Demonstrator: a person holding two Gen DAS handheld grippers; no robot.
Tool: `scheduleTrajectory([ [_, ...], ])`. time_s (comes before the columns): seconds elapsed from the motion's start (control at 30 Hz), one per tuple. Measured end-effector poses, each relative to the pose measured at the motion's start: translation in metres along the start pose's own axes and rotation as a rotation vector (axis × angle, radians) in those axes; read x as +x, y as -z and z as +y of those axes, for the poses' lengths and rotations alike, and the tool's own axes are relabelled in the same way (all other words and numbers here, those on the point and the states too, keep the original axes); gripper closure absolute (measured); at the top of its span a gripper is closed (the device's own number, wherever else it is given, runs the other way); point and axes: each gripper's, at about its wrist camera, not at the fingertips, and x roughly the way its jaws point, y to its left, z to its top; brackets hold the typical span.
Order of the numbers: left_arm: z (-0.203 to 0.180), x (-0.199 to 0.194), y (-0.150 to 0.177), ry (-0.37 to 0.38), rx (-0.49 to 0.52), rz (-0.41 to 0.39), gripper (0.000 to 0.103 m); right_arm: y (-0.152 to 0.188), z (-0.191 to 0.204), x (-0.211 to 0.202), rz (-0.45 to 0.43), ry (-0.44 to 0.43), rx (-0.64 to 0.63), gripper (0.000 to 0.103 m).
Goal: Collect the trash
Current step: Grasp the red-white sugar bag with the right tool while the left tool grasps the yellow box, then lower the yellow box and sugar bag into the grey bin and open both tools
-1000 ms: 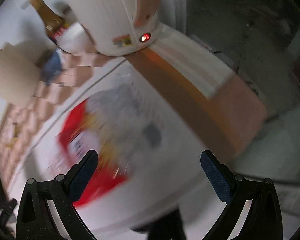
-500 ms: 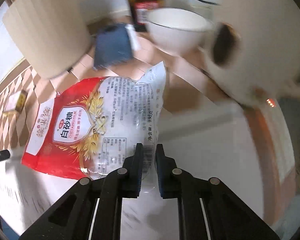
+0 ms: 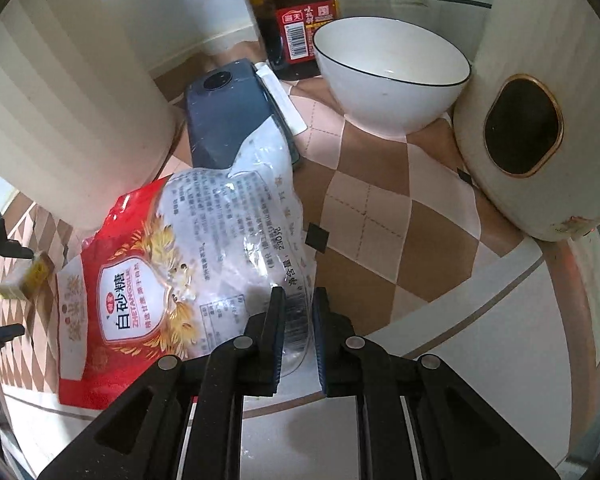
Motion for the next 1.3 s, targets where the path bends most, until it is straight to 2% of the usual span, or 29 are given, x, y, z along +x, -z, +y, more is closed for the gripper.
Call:
scheduleTrajectory([
  [0.03, 0.0, -0.002, 0.0, 0.012, 0.017, -0.015, 0.017, -0.001, -0.001, 0.001, 0.001, -0.004, 0.001, 0.089],
  [0.07, 0.0, -0.006, 0.001, 0.015, 0.047, -0.036, 0.04, -0.002, -0.003, 0.001, 0.001, -0.01, 0.004, 0.089],
  [0.1, -0.002, -0.008, 0.002, -0.01, 0.079, -0.038, 0.051, -0.002, -0.004, 0.001, 0.0, -0.014, 0.007, 0.089],
  [0.13, -0.003, -0.009, 0.004, -0.018, 0.11, -0.032, 0.057, -0.001, -0.006, 0.001, 0.001, -0.021, 0.01, 0.09],
  [0.17, 0.0, -0.01, 0.008, 0.013, 0.146, -0.022, 0.061, 0.001, -0.012, -0.002, 0.001, -0.024, 0.015, 0.091],
  [0.23, 0.007, -0.012, 0.015, 0.035, 0.201, -0.024, 0.078, 0.005, -0.02, -0.008, 0.005, -0.041, 0.03, 0.092],
  [0.27, 0.011, -0.013, 0.019, 0.047, 0.229, -0.026, 0.083, 0.007, -0.02, -0.01, 0.006, -0.047, 0.033, 0.092],
  [0.37, 0.029, -0.022, 0.041, 0.039, 0.333, -0.071, 0.084, 0.014, -0.019, -0.013, 0.009, -0.065, 0.019, 0.094],
  [0.5, 0.044, -0.045, 0.083, -0.009, 0.489, -0.156, 0.084, 0.024, -0.02, -0.023, 0.002, -0.109, -0.005, 0.096],
  [0.63, 0.071, -0.069, 0.125, -0.014, 0.603, -0.206, 0.085, 0.037, -0.021, -0.043, -0.016, -0.161, -0.017, 0.099],
  [0.67, 0.081, -0.075, 0.143, -0.008, 0.629, -0.212, 0.085, 0.04, -0.022, -0.049, -0.022, -0.168, -0.017, 0.099],
  [0.7, 0.078, -0.079, 0.148, -0.004, 0.645, -0.215, 0.085, 0.044, -0.024, -0.057, -0.033, -0.179, -0.014, 0.099],
  [0.77, 0.098, -0.094, 0.169, 0.015, 0.679, -0.226, 0.085, 0.056, -0.027, -0.077, -0.054, -0.193, -0.013, 0.103],
  [0.9, 0.115, -0.128, 0.2, 0.07, 0.723, -0.244, 0.085, 0.084, -0.031, -0.125, -0.114, -0.208, -0.023, 0.103],
  [0.93, 0.114, -0.137, 0.221, 0.079, 0.734, -0.25, 0.085, 0.095, -0.031, -0.14, -0.135, -0.208, -0.027, 0.103],
  [1.1, 0.168, -0.155, 0.258, 0.137, 0.802, -0.258, 0.085, 0.166, -0.032, -0.203, -0.199, -0.195, -0.017, 0.103],
  [1.2, 0.21, -0.154, 0.276, 0.154, 0.829, -0.227, 0.085, 0.228, -0.035, -0.236, -0.191, -0.185, -0.002, 0.103],
  [1.3, 0.255, -0.147, 0.296, 0.146, 0.851, -0.175, 0.085, 0.293, -0.037, -0.254, -0.146, -0.169, 0.001, 0.103],
])
